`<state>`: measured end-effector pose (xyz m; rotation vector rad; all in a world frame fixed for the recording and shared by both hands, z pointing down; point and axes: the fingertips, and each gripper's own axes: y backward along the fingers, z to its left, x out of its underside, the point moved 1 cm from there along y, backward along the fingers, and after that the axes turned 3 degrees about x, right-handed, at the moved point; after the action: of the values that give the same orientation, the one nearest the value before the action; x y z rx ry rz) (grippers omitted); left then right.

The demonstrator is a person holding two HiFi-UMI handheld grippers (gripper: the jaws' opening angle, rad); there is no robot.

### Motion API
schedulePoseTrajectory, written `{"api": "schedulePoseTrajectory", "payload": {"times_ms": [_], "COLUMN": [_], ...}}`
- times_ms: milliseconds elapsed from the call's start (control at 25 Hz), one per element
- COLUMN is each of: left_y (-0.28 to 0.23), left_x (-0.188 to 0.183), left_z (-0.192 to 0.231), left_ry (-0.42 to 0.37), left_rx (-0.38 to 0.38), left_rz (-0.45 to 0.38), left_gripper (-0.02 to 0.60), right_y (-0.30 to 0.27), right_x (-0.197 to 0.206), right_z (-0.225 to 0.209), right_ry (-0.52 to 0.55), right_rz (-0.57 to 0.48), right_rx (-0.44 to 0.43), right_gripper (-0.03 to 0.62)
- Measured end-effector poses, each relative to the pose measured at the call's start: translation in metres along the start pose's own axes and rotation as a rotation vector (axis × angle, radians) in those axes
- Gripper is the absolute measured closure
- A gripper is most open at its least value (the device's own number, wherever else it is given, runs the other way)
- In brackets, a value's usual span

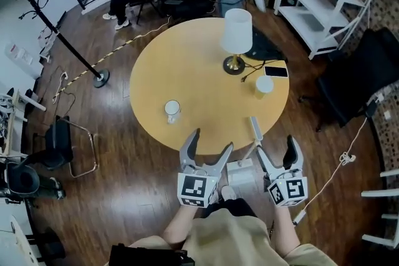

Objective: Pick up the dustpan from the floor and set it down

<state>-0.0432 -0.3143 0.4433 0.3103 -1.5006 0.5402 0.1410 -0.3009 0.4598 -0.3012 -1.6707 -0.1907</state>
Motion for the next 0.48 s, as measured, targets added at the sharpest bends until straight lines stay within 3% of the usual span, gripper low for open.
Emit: {"api": "schedulePoseTrajectory", "payload": {"times_ms": [240,480], "left_y": [-0.053,-0.083], "left_x": [0.031,0.073], "left_z": [-0.042,-0.062], "left_ry": [-0.042,-0.034], "left_rx": [0.152,0.218], "left_rz": [0.085,0.188], "left_gripper": [0.193,0.195], "right_y": [0.024,0.021], "right_x": [0.048,0.118], "right_z": [-0.059,-0.083], "right_ry": [-0.075,-0.063], "right_rz": [0.089,0.224], "right_rx": [0.100,0.067], "right_gripper": [0.145,0.146]}}
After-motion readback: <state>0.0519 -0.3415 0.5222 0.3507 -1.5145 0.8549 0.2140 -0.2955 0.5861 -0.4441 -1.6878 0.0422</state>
